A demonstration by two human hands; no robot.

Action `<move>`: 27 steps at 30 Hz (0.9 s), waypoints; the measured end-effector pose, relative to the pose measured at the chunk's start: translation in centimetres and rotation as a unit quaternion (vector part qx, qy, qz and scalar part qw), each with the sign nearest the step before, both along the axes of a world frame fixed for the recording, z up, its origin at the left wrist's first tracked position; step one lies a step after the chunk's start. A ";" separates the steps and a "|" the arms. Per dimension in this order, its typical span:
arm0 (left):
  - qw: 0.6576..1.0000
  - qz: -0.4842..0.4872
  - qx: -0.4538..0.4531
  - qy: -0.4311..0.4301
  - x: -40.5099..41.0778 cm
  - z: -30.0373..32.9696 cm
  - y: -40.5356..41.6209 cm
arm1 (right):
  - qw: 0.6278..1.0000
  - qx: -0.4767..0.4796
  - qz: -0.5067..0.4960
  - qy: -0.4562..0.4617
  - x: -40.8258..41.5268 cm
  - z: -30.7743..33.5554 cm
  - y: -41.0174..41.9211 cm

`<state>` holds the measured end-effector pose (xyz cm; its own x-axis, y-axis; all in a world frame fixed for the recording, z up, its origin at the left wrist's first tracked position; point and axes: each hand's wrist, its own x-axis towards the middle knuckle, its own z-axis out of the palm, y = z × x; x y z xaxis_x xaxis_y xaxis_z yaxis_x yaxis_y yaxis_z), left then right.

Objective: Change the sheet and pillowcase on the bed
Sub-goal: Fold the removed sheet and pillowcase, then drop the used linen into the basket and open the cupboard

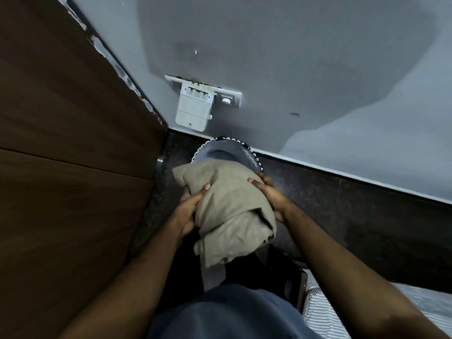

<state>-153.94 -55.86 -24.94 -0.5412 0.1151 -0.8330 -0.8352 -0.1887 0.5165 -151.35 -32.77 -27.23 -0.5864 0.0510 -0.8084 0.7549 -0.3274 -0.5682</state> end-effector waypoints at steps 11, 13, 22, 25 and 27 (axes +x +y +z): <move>0.988 -0.121 -0.042 -0.086 -3.7 -11.0 1.1 | 0.990 0.002 0.016 -0.142 -1.8 -8.3 2.5; 0.984 -0.153 -0.057 -0.068 -4.3 -12.9 1.2 | 0.986 -0.010 0.037 -0.160 -1.6 -10.2 3.8; 0.987 -0.122 -0.101 -0.020 -8.5 -19.6 1.0 | 0.985 0.064 0.100 -0.122 -8.2 -18.3 3.9; 0.981 -0.115 -0.155 -0.014 -8.2 -19.6 1.3 | 0.987 0.066 0.070 -0.132 -8.6 -18.5 2.5; 0.964 -0.164 -0.207 -0.018 -7.4 -19.5 0.9 | 0.978 0.045 0.122 -0.164 -8.0 -18.8 1.9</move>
